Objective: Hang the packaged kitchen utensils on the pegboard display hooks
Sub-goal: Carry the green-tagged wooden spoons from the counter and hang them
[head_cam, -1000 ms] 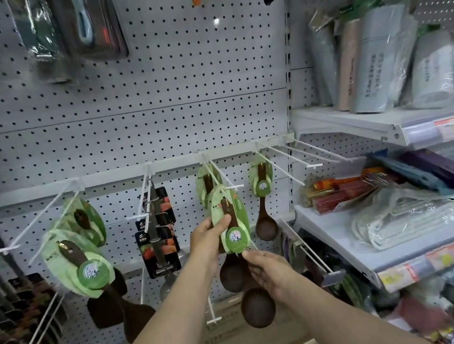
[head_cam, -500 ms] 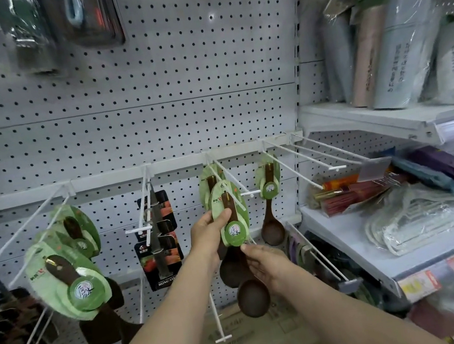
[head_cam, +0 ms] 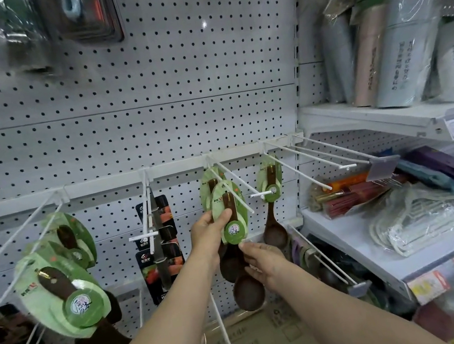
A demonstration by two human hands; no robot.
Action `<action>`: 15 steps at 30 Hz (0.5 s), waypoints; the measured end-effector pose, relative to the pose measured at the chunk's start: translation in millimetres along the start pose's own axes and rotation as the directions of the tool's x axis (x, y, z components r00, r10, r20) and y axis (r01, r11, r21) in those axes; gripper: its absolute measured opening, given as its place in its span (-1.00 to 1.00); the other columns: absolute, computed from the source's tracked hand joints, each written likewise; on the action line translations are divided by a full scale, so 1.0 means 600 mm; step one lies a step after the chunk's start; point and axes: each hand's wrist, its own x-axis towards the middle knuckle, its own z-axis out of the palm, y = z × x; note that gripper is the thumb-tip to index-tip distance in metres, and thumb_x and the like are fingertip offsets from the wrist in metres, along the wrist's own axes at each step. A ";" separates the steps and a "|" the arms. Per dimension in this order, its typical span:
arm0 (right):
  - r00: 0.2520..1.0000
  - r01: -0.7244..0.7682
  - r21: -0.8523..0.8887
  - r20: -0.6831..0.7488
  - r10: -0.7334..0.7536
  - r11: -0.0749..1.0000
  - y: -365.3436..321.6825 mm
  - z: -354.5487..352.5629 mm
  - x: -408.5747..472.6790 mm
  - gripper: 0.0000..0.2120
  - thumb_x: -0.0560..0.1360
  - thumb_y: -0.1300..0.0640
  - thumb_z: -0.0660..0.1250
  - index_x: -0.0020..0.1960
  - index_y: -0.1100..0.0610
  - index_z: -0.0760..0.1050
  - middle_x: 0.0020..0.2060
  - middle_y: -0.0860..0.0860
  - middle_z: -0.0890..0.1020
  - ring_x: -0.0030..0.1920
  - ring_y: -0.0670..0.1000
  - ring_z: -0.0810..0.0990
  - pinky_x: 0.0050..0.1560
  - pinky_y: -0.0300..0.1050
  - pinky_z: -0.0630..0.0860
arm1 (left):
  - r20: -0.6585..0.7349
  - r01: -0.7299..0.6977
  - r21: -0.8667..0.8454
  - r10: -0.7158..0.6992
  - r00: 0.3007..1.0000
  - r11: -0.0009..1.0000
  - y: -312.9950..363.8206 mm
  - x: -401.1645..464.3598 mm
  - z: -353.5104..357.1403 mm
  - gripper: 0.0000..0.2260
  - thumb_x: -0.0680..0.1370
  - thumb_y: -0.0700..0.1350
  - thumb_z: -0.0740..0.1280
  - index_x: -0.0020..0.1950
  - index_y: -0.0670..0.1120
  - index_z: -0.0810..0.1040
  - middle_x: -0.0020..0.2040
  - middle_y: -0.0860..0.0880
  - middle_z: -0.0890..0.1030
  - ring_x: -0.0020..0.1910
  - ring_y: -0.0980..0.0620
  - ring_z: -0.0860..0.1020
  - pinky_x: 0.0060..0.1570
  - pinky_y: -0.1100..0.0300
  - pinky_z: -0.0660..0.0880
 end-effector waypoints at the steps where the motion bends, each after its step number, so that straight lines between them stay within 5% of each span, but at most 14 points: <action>1: 1.000 -0.002 0.001 -0.004 0.002 1.000 0.001 -0.001 0.000 -0.80 0.51 0.17 0.51 0.09 0.13 0.59 0.00 0.04 0.71 0.05 -0.06 0.62 0.06 -0.11 0.54 | 0.001 -0.001 -0.003 0.001 1.000 1.000 -0.003 0.002 0.000 -0.86 0.54 -0.24 0.45 0.10 -0.13 0.67 -0.03 -0.13 0.74 -0.13 -0.03 0.71 -0.21 0.20 0.64; 6: 1.000 0.003 0.009 -0.005 -0.003 1.000 0.002 -0.007 -0.005 -0.86 0.51 0.17 0.51 0.03 0.12 0.60 0.03 0.05 0.71 0.17 0.03 0.61 0.15 -0.06 0.53 | -0.021 0.011 -0.010 -0.011 1.000 1.000 -0.012 0.000 0.000 -0.79 0.54 -0.19 0.46 0.17 -0.16 0.66 -0.01 -0.12 0.74 -0.04 -0.07 0.71 -0.11 0.14 0.63; 10: 1.000 0.007 -0.035 0.016 -0.007 0.999 0.000 -0.017 -0.016 -0.72 0.50 0.10 0.52 0.17 0.14 0.58 0.09 0.04 0.71 0.11 -0.01 0.64 0.07 -0.09 0.53 | -0.087 0.007 0.032 -0.005 0.996 0.999 -0.023 -0.011 -0.006 -0.72 0.53 -0.15 0.48 0.22 -0.16 0.61 0.04 -0.12 0.71 0.01 -0.05 0.68 -0.02 0.14 0.60; 13: 1.000 -0.007 -0.062 0.024 0.009 0.998 0.003 -0.029 -0.029 -0.64 0.51 0.04 0.51 0.24 0.13 0.58 0.09 0.01 0.71 0.10 -0.04 0.64 0.01 -0.14 0.55 | -0.103 -0.001 0.084 0.010 0.995 0.996 -0.030 -0.029 -0.008 -0.72 0.54 -0.10 0.48 0.24 -0.07 0.58 0.22 -0.09 0.65 0.11 0.03 0.62 0.05 0.22 0.50; 15: 0.999 -0.021 -0.072 0.029 0.024 0.997 0.003 -0.036 -0.041 -0.62 0.51 0.00 0.51 0.26 0.12 0.58 0.07 0.00 0.72 0.10 -0.06 0.65 0.01 -0.14 0.55 | -0.146 0.027 0.116 -0.010 0.989 0.993 -0.035 -0.046 -0.006 -0.53 0.54 -0.04 0.49 0.41 -0.09 0.48 0.38 -0.10 0.53 0.28 -0.01 0.52 0.16 0.22 0.40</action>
